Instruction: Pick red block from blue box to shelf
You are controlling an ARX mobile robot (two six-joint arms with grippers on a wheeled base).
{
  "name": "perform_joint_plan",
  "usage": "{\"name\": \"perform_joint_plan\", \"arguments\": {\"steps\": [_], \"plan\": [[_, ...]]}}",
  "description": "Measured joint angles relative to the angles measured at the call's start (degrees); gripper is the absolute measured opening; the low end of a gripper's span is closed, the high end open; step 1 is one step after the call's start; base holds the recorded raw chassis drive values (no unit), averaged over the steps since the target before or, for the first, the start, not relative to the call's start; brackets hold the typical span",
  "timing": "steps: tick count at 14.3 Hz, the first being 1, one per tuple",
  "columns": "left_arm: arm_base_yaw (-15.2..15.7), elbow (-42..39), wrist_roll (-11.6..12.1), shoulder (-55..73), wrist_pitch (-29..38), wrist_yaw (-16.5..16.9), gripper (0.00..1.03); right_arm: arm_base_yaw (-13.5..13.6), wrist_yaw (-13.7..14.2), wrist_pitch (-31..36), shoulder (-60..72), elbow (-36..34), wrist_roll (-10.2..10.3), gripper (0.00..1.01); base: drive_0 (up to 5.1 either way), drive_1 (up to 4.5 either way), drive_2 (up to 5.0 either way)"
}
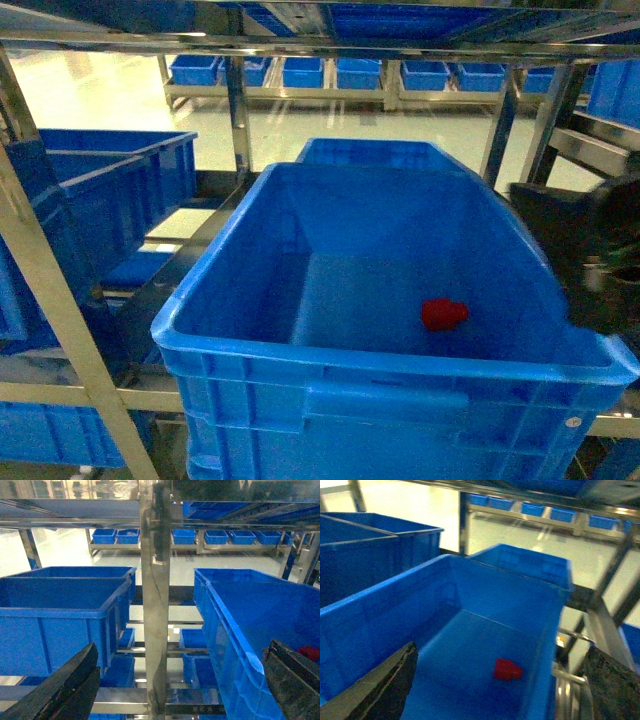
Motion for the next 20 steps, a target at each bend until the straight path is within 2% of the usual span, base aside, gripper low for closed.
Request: {"name": "perform_joint_plan", "arguments": {"steps": [1, 3, 4, 5, 6, 7, 8, 9, 10, 12, 13, 14, 15, 16, 20], "plan": [[0.0, 0.0, 0.0, 0.0, 0.0, 0.0, 0.98, -1.7, 2.5, -5.0, -6.6, -2.4, 0.2, 0.98, 0.0, 0.0, 0.0], [0.0, 0.0, 0.0, 0.0, 0.0, 0.0, 0.98, -1.7, 8.3, -17.3, -19.5, -5.2, 1.1, 0.98, 0.0, 0.0, 0.0], [0.0, 0.0, 0.0, 0.0, 0.0, 0.0, 0.98, -3.2, 10.8, -24.3, -26.2, -7.0, 2.2, 0.98, 0.0, 0.0, 0.0], [0.0, 0.0, 0.0, 0.0, 0.0, 0.0, 0.98, -5.9, 15.0, -33.4, -36.5, -9.8, 2.5, 0.98, 0.0, 0.0, 0.0], [0.0, 0.0, 0.0, 0.0, 0.0, 0.0, 0.98, -7.0, 15.4, -37.9, -41.9, -10.2, 2.4, 0.98, 0.0, 0.0, 0.0], [0.0, 0.0, 0.0, 0.0, 0.0, 0.0, 0.98, -9.4, 15.0, -42.0, -47.9, -10.3, 2.1, 0.98, 0.0, 0.0, 0.0], [0.0, 0.0, 0.0, 0.0, 0.0, 0.0, 0.98, -14.2, 13.2, -48.0, -54.8, -10.3, 1.9, 0.98, 0.0, 0.0, 0.0], [0.0, 0.0, 0.0, 0.0, 0.0, 0.0, 0.98, -17.0, 12.0, -52.6, -59.0, -10.3, 1.7, 0.98, 0.0, 0.0, 0.0], [0.0, 0.0, 0.0, 0.0, 0.0, 0.0, 0.98, -17.6, 11.9, -54.9, -62.1, -10.7, 1.7, 0.98, 0.0, 0.0, 0.0], [0.0, 0.0, 0.0, 0.0, 0.0, 0.0, 0.98, -13.3, 15.0, -55.1, -63.9, -11.6, 1.2, 0.98, 0.0, 0.0, 0.0], [0.0, 0.0, 0.0, 0.0, 0.0, 0.0, 0.98, -12.2, 15.2, -54.4, -63.9, -11.9, 1.0, 0.98, 0.0, 0.0, 0.0], [0.0, 0.0, 0.0, 0.0, 0.0, 0.0, 0.98, -13.5, 11.3, -45.8, -65.7, -15.3, 2.4, 0.86, 0.0, 0.0, 0.0], [0.0, 0.0, 0.0, 0.0, 0.0, 0.0, 0.98, -13.6, 10.0, -43.0, -67.7, -17.5, 3.3, 0.75, 0.0, 0.0, 0.0], [0.0, 0.0, 0.0, 0.0, 0.0, 0.0, 0.98, -13.6, 9.8, -43.0, -68.0, -17.7, 3.4, 0.7, 0.0, 0.0, 0.0], [0.0, 0.0, 0.0, 0.0, 0.0, 0.0, 0.98, -13.6, 9.5, -44.1, -71.2, -20.0, 3.7, 0.19, 0.0, 0.0, 0.0]]}}
